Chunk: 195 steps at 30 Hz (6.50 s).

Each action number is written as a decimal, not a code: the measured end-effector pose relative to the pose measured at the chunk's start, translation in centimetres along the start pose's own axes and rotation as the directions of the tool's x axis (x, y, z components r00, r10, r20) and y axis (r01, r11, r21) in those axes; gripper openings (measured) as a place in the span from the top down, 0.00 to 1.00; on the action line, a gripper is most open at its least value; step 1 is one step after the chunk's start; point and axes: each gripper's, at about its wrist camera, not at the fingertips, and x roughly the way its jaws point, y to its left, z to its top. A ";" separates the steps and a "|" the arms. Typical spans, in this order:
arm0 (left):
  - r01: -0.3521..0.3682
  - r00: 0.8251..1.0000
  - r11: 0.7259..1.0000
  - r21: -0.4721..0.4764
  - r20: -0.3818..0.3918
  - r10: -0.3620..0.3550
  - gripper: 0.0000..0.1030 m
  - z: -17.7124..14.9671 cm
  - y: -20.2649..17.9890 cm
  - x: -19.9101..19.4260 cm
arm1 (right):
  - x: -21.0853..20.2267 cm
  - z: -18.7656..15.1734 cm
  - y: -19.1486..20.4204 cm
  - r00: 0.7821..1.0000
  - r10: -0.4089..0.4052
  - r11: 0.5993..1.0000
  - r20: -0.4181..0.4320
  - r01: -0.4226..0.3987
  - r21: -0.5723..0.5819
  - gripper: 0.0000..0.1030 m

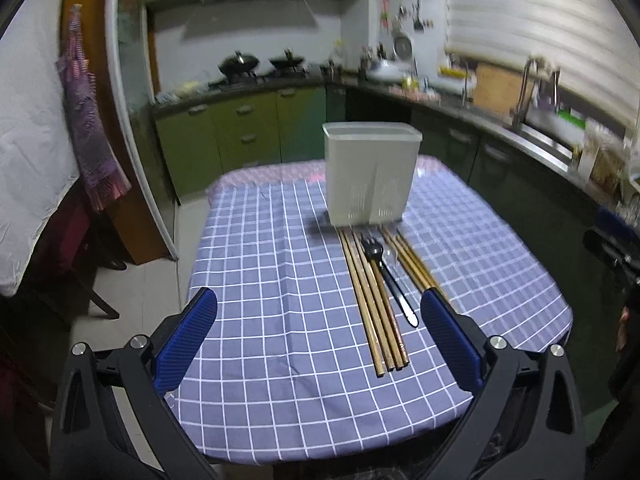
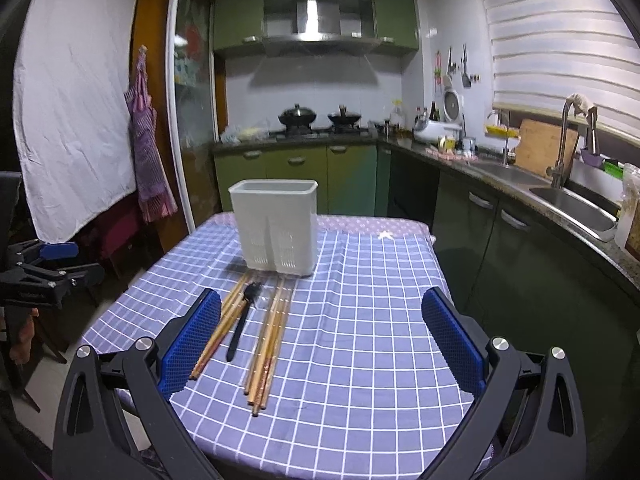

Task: Organize utensils
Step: 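Lower the left tool onto the black fork and close on it, then close the right tool on the clear spoon while the left tool lifts the fork, then drop the fork into the white holder with the left tool while the right lifts the spoon, then lower the clear spoon into the white holder and open the right tool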

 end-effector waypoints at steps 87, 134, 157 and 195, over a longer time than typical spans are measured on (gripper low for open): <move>0.144 0.850 0.959 -0.246 -0.466 -0.247 0.92 6.5 -1.9 20.9 | 22.7 0.8 -1.1 0.753 0.177 0.976 -0.634 -0.217 0.015 0.66; 0.137 0.976 0.979 -0.150 -0.151 -0.160 0.92 10.5 2.0 11.6 | 30.3 1.8 9.9 0.651 0.188 0.971 -0.735 -0.234 0.041 0.91; 0.058 0.953 0.993 -0.101 0.301 -0.025 0.92 21.4 -2.0 19.6 | 22.3 5.3 -0.6 0.783 0.420 0.907 -0.459 -0.339 0.251 0.91; 0.065 0.979 0.998 0.009 0.192 -0.065 0.56 12.5 0.5 10.5 | 28.3 16.6 -0.8 0.992 0.126 0.986 -0.013 -0.124 0.110 0.90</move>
